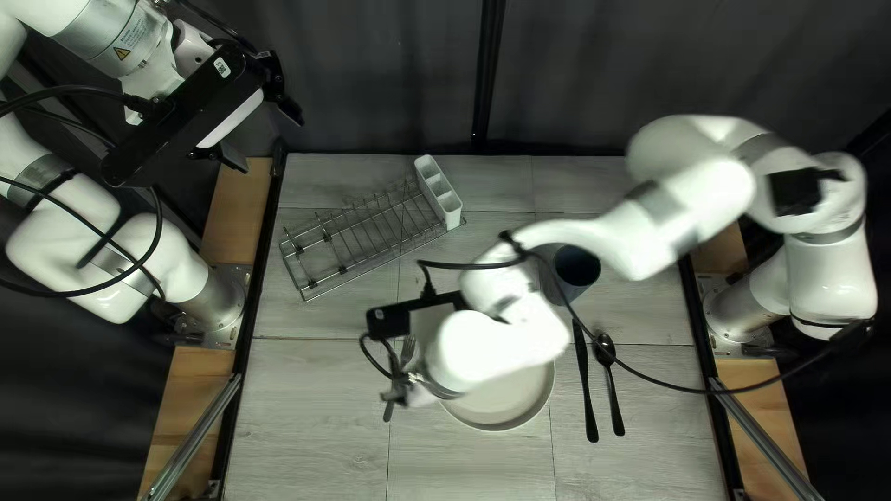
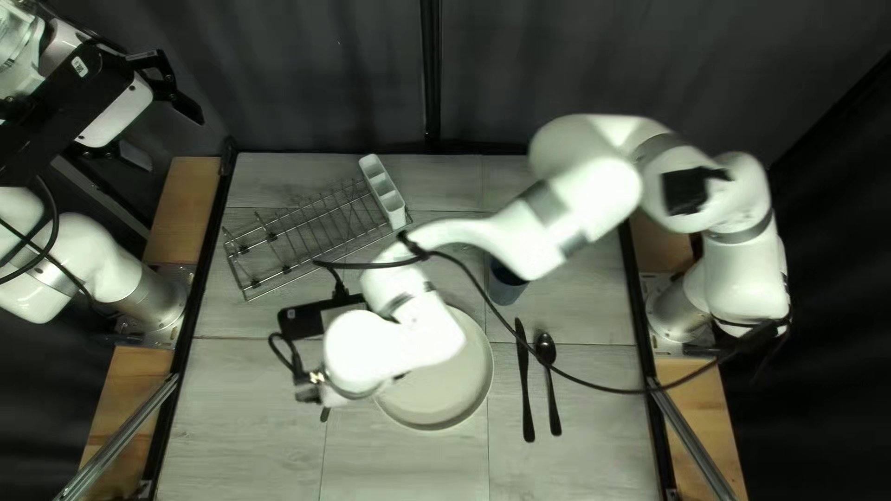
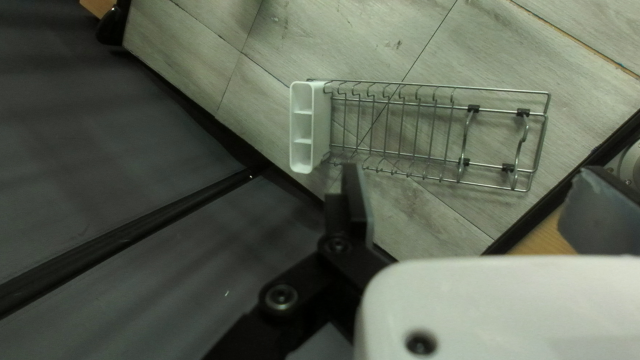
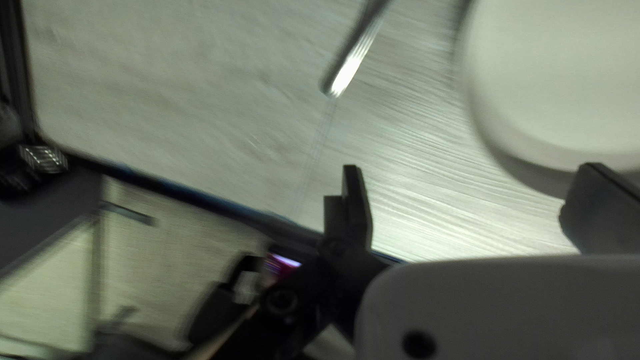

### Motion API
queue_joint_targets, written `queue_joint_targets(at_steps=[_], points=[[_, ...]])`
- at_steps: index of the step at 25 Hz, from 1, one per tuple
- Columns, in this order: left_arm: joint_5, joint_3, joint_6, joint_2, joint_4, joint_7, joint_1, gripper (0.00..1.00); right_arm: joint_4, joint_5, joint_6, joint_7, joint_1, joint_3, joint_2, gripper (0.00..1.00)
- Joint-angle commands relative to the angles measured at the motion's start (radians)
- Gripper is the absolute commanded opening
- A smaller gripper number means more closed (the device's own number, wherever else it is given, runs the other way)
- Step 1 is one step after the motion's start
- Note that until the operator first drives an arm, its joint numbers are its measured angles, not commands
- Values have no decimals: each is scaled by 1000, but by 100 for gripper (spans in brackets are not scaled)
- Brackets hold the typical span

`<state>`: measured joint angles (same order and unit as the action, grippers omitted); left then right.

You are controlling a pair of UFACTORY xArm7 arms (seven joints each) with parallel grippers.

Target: Pick up and place plate onto table. Place down one fork to the left of the plate. Place spoon and knife to the right of the plate. Place cup above the knife and spoon

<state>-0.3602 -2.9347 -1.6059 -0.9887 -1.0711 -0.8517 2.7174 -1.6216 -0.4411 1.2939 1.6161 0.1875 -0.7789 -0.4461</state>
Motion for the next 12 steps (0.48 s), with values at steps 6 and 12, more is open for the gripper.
queue_joint_targets(at_steps=[6,12], points=[[0,0,0,0,0,0,0,100,102,49,131,-228,4,-113,198,100],[0,0,0,0,0,0,0,100,102,49,131,-228,4,-113,198,100]])
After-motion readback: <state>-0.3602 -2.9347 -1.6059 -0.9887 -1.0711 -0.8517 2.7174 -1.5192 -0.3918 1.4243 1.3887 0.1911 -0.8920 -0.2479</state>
